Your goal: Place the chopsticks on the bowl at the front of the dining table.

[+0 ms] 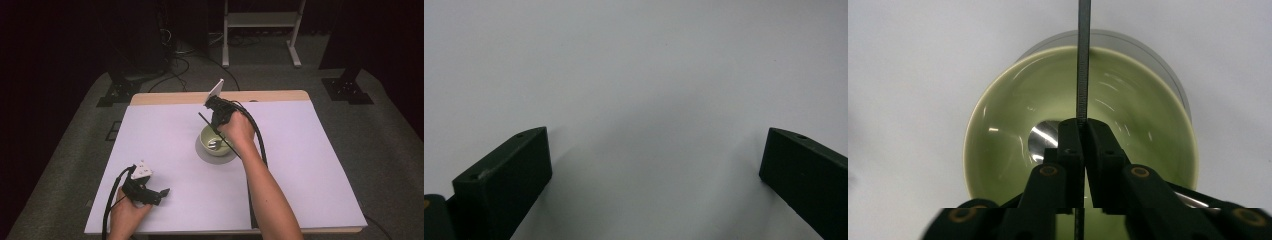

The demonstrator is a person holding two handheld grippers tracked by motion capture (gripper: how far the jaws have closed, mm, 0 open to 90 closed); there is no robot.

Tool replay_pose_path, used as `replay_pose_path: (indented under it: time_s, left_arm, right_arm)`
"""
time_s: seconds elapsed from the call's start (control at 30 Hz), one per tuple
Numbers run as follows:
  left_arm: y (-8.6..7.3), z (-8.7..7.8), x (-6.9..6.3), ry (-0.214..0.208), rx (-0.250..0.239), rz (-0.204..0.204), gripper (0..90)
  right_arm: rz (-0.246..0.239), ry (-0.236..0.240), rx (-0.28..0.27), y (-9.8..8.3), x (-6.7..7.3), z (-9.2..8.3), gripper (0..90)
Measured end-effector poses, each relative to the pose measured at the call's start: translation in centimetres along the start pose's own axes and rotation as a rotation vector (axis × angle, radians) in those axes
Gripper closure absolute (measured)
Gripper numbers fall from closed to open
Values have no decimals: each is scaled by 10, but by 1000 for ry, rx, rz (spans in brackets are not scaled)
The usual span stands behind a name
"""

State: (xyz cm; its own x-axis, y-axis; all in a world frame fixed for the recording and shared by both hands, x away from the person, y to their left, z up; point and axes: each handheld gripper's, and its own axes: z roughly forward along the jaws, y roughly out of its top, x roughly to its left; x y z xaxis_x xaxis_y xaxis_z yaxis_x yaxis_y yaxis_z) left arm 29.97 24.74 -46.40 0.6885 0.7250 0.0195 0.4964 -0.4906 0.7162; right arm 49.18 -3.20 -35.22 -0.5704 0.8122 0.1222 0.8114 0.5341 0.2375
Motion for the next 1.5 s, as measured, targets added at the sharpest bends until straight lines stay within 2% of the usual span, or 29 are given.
replay_pose_path:
  time_s: [0.03,0.1,0.13,0.17,0.33,0.53,0.63,0.77,0.8,1.0,1.07,1.13,1.33,1.5]
  left_arm:
    - [0,0,0,0,0,0,0]
    - [0,0,0,0,-2,-1,0]
    - [0,0,0,1,-2,-1,0]
    - [0,0,0,0,-2,-1,0]
    - [0,0,0,0,-2,-2,0]
    - [0,0,0,-1,2,0,0]
    - [0,0,0,-1,2,0,0]
    - [0,0,0,-2,3,0,0]
    - [0,0,0,-1,2,0,0]
    - [0,0,0,0,0,0,0]
    - [0,0,0,0,0,0,0]
    - [0,0,0,0,0,0,0]
    - [0,0,0,-1,2,0,0]
    - [0,0,0,0,2,1,0]
  right_arm:
    - [2,7,3,0,0,0,754]
    - [-2,10,-3,-1,0,-1,712]
    - [-5,13,-12,-2,2,-3,651]
    - [-5,13,-12,-2,2,-3,651]
    - [-11,6,-43,-9,4,-12,485]
    - [-22,-12,-46,-28,3,-24,289]
    - [-18,-1,-53,-37,1,-30,229]
    - [-28,-20,-59,-52,-4,-35,124]
    - [-37,-27,-62,-55,-7,-36,121]
    - [-3,-47,-57,-75,-26,-39,87]
    - [3,-54,-50,-80,-34,-38,18]
    - [0,-63,-42,-85,-41,-37,18]
    - [30,-74,-34,-97,-61,-28,11]
    - [50,-82,-12,-101,-69,-17,11]
